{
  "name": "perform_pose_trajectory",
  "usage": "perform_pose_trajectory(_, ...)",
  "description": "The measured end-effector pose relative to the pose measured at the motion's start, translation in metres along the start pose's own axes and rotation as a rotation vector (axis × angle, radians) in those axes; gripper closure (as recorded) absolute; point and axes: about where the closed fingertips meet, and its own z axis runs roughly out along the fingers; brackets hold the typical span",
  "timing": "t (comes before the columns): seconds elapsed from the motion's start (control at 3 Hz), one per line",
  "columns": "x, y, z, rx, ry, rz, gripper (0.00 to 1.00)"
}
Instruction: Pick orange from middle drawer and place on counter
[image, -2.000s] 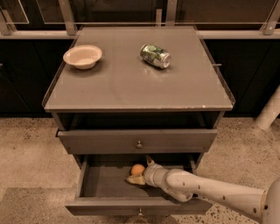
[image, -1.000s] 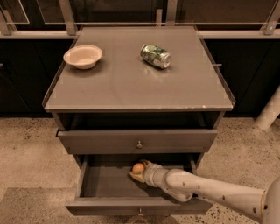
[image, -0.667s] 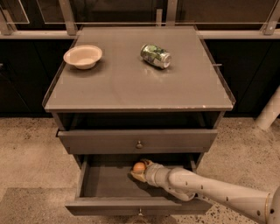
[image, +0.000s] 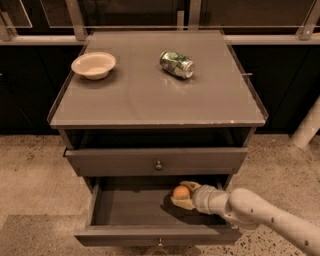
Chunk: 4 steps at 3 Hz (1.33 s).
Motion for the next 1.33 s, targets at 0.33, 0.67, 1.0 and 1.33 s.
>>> perform_pose_trajectory(0.33, 0.001, -0.006, -0.064, -0.035, -0.012, -0.046, 1.0)
perform_pose_trajectory(0.67, -0.01, 0.002, -0.126, -0.068, -0.087, -0.11, 1.0)
perform_pose_trajectory(1.0, -0.04, -0.003, -0.184, -0.071, -0.242, -0.156, 1.0)
perform_pose_trajectory(1.33, -0.099, -0.027, -0.24, -0.088, -0.456, -0.157, 1.0)
